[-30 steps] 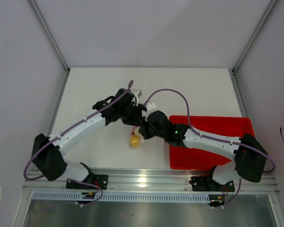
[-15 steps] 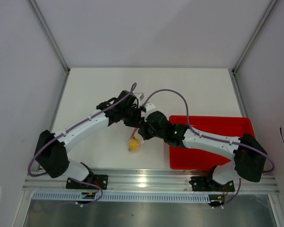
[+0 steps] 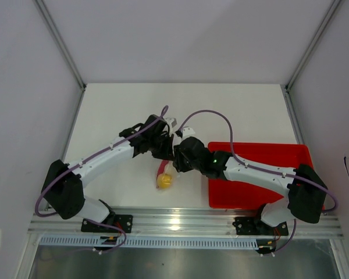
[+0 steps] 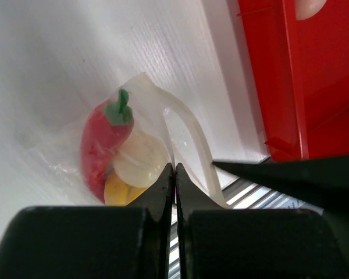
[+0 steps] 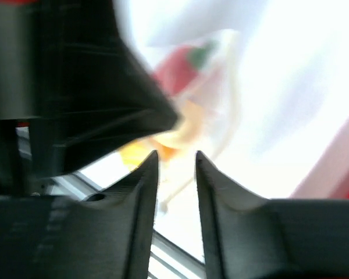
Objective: Place the food in the zip-top bag and seal the zipper
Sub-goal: Pick up the zipper food storage bag at the center of the board.
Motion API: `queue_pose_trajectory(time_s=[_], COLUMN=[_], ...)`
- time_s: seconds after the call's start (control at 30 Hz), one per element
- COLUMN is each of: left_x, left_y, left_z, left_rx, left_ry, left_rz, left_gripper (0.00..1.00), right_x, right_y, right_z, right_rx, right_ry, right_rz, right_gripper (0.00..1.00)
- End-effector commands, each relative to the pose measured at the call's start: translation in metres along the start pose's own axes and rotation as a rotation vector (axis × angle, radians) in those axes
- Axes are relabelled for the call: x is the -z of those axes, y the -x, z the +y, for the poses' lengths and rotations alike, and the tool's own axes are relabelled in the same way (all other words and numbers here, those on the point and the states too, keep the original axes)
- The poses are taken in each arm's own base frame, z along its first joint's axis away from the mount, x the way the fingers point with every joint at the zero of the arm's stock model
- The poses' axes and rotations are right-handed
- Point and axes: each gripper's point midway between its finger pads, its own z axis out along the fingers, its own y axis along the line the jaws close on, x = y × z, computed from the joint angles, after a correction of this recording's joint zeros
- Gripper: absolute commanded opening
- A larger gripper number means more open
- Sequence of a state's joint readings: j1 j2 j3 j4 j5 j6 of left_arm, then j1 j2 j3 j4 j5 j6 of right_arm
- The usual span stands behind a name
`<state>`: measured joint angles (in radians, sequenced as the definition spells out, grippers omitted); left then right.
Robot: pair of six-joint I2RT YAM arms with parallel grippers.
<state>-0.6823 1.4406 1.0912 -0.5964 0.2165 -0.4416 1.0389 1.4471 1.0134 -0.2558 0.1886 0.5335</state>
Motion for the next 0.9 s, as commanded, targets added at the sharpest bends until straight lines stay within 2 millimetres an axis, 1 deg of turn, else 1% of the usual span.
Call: queue_pose_trajectory(time_s=[0.0, 0.03, 0.1, 0.17, 0.2, 0.27, 0.3, 0.33, 0.4, 0.43, 0.47, 0.53, 0.57, 0.6, 0.63, 0.67, 0.7, 0.8, 0.87], left_x=[0.013, 0.014, 0.016, 0.019, 0.019, 0.02, 0.023, 0.023, 0.025, 0.025, 0.024, 0.023, 0.023, 0.023, 0.023, 0.024, 0.024, 0.026, 0.028], left_y=[-0.003, -0.005, -0.006, -0.005, -0.007, -0.007, -0.006, -0.006, -0.006, -0.007, -0.007, -0.007, -0.006, -0.007, -0.007, -0.007, -0.006, -0.005, -0.003], left_z=[-0.002, -0.003, -0.004, -0.006, -0.005, -0.008, -0.011, -0.012, -0.013, -0.014, -0.014, -0.015, -0.016, -0.016, -0.017, -0.018, -0.019, -0.021, -0.025], left_rx=[-0.034, -0.036, -0.04, -0.05, -0.052, -0.058, -0.063, -0.062, -0.062, -0.064, -0.064, -0.063, -0.061, -0.06, -0.06, -0.06, -0.059, -0.062, -0.064], left_ry=[-0.03, -0.034, -0.041, -0.053, -0.056, -0.068, -0.084, -0.088, -0.097, -0.101, -0.101, -0.107, -0.111, -0.113, -0.121, -0.124, -0.127, -0.14, -0.15], left_rz=[-0.02, -0.019, -0.023, -0.031, -0.026, -0.032, -0.041, -0.047, -0.048, -0.046, -0.045, -0.037, -0.042, -0.039, -0.04, -0.04, -0.042, -0.045, -0.054], left_gripper=[0.01, 0.01, 0.01, 0.01, 0.01, 0.01, 0.01, 0.01, 0.01, 0.0, 0.01, 0.01, 0.01, 0.01, 0.01, 0.01, 0.01, 0.01, 0.0], right_x=[0.019, 0.024, 0.032, 0.038, 0.045, 0.051, 0.058, 0.063, 0.072, 0.076, 0.079, 0.086, 0.089, 0.091, 0.095, 0.098, 0.098, 0.103, 0.101], right_y=[0.015, 0.01, 0.01, 0.006, 0.011, 0.011, 0.017, 0.017, 0.024, 0.021, 0.024, 0.019, 0.021, 0.015, 0.012, 0.012, 0.007, 0.008, 0.007], right_z=[-0.015, -0.022, -0.024, -0.033, -0.035, -0.045, -0.049, -0.059, -0.07, -0.079, -0.095, -0.115, -0.134, -0.145, -0.155, -0.169, -0.177, -0.194, -0.198], right_rx=[-0.06, -0.065, -0.091, -0.116, -0.133, -0.162, -0.188, -0.202, -0.259, -0.278, -0.318, -0.356, -0.394, -0.41, -0.428, -0.466, -0.49, -0.593, -0.651], right_ry=[-0.106, -0.139, -0.153, -0.185, -0.188, -0.219, -0.232, -0.263, -0.295, -0.321, -0.36, -0.406, -0.449, -0.48, -0.506, -0.536, -0.553, -0.572, -0.567], right_rz=[-0.033, -0.007, -0.01, -0.009, -0.033, -0.04, -0.069, -0.068, -0.091, -0.078, -0.079, -0.058, -0.064, -0.049, -0.046, -0.054, -0.051, -0.089, -0.119], right_gripper=[0.36, 0.38, 0.4, 0.53, 0.67, 0.81, 0.99, 0.99, 0.99, 0.99, 0.99, 0.99, 0.99, 0.99, 1.0, 0.99, 0.99, 0.99, 0.99])
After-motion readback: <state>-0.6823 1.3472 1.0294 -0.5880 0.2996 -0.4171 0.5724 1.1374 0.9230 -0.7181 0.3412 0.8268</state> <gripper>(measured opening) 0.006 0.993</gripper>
